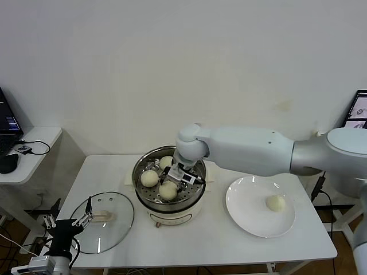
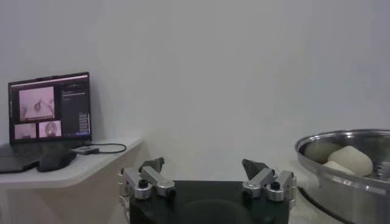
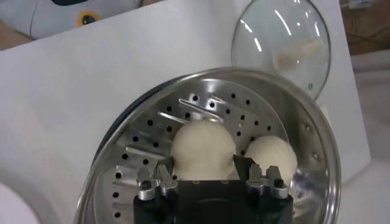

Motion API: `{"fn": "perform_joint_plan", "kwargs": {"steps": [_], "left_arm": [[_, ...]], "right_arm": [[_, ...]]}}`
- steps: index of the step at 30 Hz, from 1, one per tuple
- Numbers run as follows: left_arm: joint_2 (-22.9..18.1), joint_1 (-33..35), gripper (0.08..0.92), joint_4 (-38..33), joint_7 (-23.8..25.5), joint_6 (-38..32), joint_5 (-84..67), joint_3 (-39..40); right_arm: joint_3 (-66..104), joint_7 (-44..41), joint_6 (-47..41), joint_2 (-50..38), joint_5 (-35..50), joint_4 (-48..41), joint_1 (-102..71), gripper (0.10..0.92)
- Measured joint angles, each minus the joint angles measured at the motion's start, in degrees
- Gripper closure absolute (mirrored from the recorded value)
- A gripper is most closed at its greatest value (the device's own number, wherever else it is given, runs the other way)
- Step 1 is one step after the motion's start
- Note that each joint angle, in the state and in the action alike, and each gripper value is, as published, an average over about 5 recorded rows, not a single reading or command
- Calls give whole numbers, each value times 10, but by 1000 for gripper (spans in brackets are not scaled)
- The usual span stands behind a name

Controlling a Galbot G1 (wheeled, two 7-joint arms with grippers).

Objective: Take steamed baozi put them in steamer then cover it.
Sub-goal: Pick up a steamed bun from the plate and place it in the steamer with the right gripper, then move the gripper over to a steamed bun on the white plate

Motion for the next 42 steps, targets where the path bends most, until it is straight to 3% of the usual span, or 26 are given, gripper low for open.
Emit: {"fn": "perform_joint_plan", "kwargs": {"steps": [10, 19, 29, 42], "left_arm": [[1, 0, 177, -3, 0, 0, 0, 0], [7, -5, 177, -3, 1, 0, 1, 1], [14, -5, 177, -7, 2, 3, 5, 3], [16, -5, 177, -7, 5, 7, 10, 14]], "right_arm": [[9, 5, 6, -13, 3, 5, 12, 205], [21, -11, -19, -58, 30, 28, 49, 203], [36, -43, -132, -164, 69, 78, 68, 202], [82, -64, -219, -344, 24, 102, -14, 203]]}}
